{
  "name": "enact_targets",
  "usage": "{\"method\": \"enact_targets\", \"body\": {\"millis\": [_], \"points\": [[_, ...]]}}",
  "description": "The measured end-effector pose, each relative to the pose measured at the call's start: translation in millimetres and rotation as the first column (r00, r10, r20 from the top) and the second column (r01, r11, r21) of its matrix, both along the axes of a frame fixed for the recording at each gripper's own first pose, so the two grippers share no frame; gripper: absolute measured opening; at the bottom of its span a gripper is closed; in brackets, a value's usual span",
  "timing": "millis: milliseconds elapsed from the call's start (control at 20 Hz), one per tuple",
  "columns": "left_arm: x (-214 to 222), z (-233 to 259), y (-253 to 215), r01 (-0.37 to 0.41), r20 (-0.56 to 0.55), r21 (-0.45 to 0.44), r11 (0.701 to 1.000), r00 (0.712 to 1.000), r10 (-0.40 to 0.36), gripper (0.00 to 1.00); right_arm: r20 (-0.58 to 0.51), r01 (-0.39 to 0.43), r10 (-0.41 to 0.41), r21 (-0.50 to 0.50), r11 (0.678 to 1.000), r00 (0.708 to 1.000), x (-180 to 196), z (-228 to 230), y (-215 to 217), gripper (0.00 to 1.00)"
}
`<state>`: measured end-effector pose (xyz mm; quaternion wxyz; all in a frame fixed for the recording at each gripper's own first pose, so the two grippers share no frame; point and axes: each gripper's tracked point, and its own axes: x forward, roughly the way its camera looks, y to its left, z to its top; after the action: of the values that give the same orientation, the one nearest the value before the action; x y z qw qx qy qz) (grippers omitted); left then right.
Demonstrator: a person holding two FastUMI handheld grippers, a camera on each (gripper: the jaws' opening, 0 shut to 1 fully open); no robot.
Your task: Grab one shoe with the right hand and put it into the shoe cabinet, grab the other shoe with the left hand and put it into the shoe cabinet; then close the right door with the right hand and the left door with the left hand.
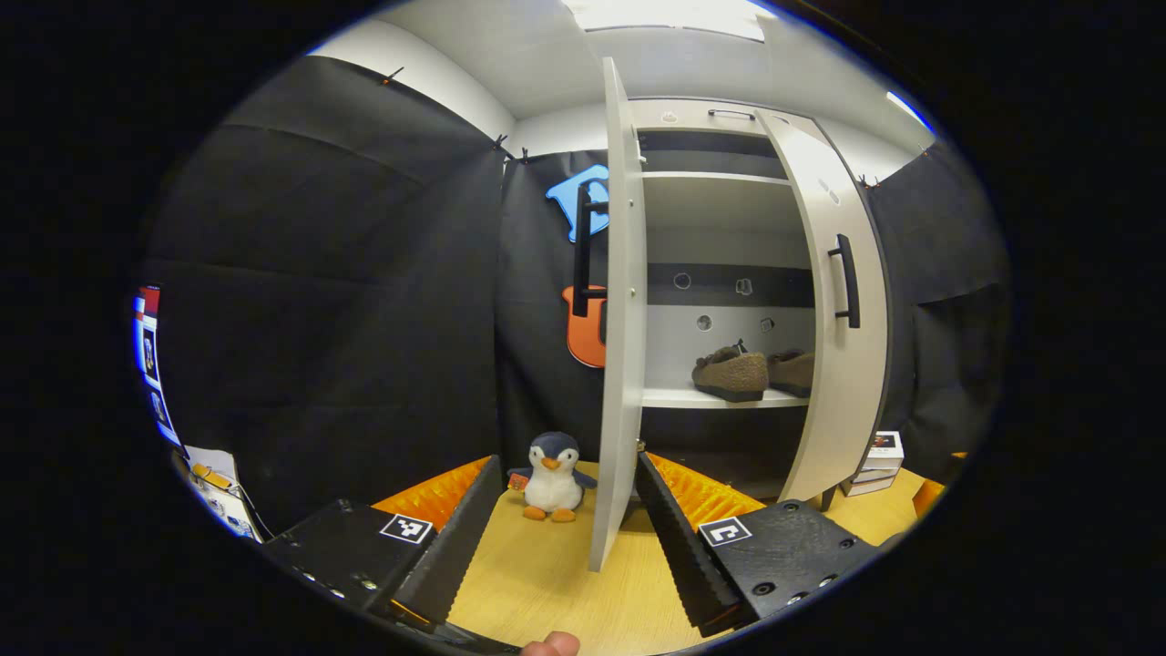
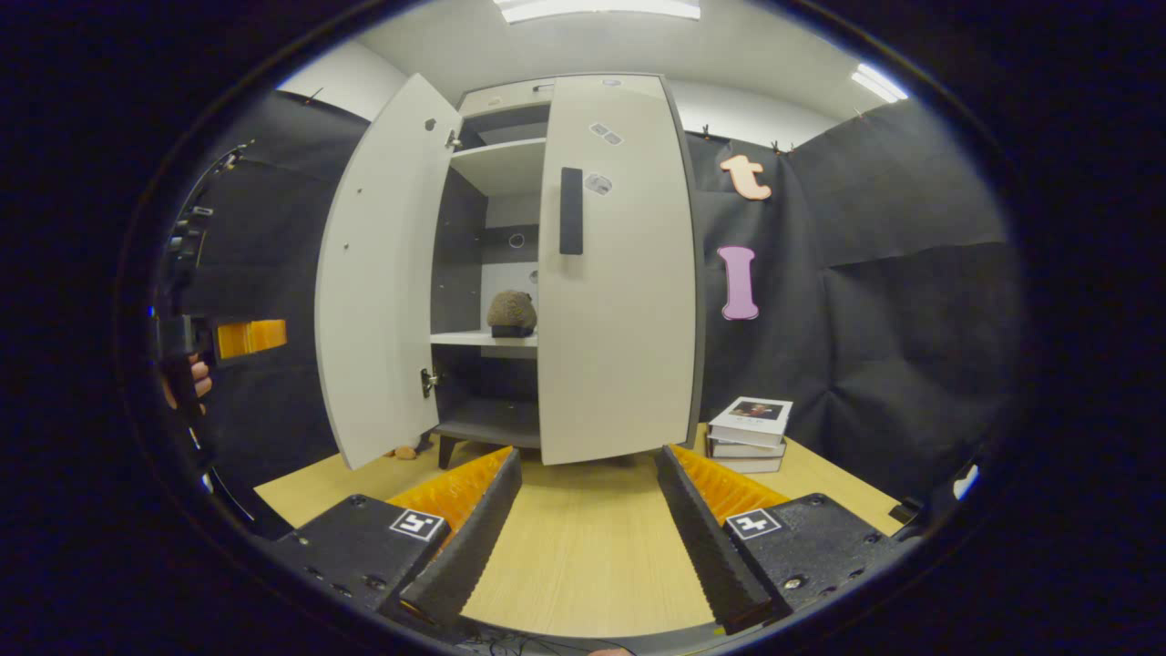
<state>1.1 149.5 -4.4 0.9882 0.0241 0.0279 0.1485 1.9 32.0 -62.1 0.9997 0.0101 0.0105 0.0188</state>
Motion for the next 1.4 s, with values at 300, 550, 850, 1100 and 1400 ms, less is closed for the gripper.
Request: {"method": "enact_targets", "body": {"millis": [300, 550, 850, 1100, 1400], "points": [[43.4, 76.8, 58.5, -0.021, 0.089, 0.089, 0.996, 0.996, 0.013, 0.9, -0.022, -0.008, 0.008, -0.025, 1.0, 1.0, -5.4, -3.2, -1.8, 0.97], [95.5, 112.6, 72.4, 0.061, 0.056, 0.045, 0.997, 0.996, -0.064, 0.9, -0.025, 0.008, -0.009, -0.034, 0.999, 1.0, -5.0, -2.1, -6.1, 0.98], [120.2, 113.4, 79.0, 0.066, 0.05, 0.0, 0.998, 0.997, -0.066, 0.9, -0.009, 0.058, -0.058, -0.024, 0.998, 0.998, -0.4, 4.8, -21.5, 0.98], [117.1, 111.7, 65.0, 0.098, 0.031, -0.015, 0.995, 0.995, -0.098, 0.9, -0.006, 0.073, -0.073, -0.018, 0.997, 0.997, 6.4, 5.9, -29.6, 0.97], [115.8, 110.1, 50.7, 0.128, 0.027, -0.063, 0.99, 0.992, -0.126, 0.9, 0.003, 0.061, -0.061, -0.019, 0.998, 0.998, 14.2, 7.3, -28.0, 0.97]]}}
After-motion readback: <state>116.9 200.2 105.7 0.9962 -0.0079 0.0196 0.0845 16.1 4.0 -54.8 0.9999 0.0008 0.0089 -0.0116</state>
